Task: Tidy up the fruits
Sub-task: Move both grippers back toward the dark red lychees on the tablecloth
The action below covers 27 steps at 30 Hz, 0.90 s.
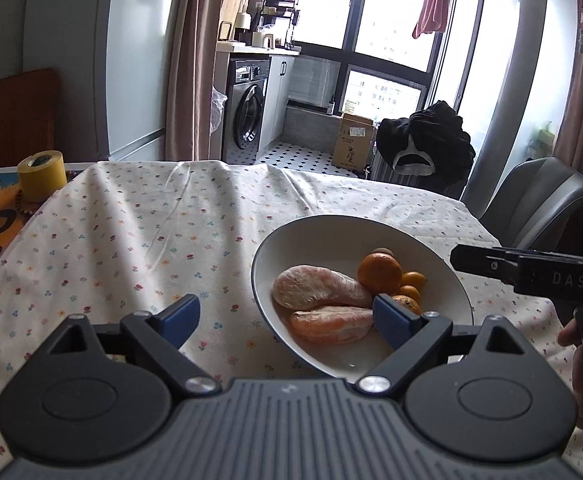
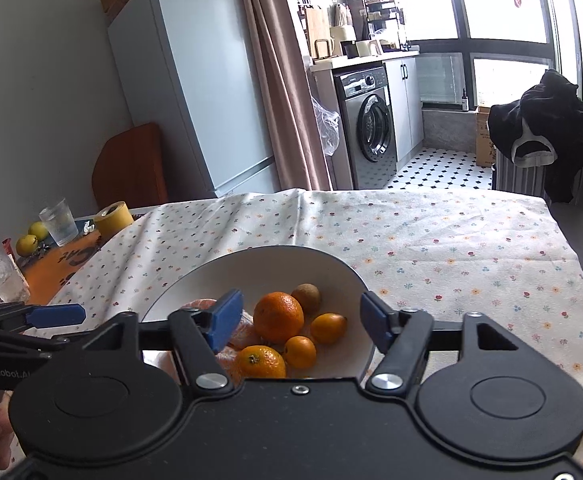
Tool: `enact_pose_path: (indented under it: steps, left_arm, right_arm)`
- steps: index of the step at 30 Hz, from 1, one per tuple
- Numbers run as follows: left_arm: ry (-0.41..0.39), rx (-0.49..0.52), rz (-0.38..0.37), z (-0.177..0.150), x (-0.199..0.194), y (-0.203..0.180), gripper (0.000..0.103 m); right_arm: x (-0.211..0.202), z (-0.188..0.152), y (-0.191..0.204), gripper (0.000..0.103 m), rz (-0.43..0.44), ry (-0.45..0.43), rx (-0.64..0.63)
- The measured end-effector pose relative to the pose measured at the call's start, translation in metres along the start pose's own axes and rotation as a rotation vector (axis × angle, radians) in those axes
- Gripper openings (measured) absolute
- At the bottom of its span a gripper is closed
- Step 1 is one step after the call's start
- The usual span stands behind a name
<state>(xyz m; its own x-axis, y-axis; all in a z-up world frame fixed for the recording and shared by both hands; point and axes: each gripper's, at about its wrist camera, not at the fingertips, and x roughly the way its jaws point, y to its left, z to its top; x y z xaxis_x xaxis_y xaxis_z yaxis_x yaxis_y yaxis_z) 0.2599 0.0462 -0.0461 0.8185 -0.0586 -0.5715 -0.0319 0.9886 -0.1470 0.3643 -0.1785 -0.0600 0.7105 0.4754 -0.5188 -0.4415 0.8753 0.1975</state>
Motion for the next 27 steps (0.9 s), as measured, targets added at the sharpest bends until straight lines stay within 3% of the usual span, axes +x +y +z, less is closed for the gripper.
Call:
enact_pose_path:
  steps: [6,12,22,27]
  left_arm:
    - [-0.039,0.004,-0.001,-0.005,-0.02,-0.002,0.103]
    - [-0.077,-0.03,-0.022,-0.01,-0.034,0.001,0.103]
    - [-0.129,-0.084,-0.084,-0.023,-0.056,0.007,0.103]
    - [-0.138,-0.075,-0.081,-0.029,-0.063,0.008,0.103]
  right_arm:
    - [-0.023,-0.01,-0.001,0.093,0.0,-0.01,0.019]
    - [-0.046,-0.022,0.0,0.103,0.01,-0.055,0.043]
    - [-0.07,-0.039,0.005,0.103,-0.03,-0.099,0.045]
    - [-0.078,-0.047,0.009,0.103,-0.042,-0.109,0.049]
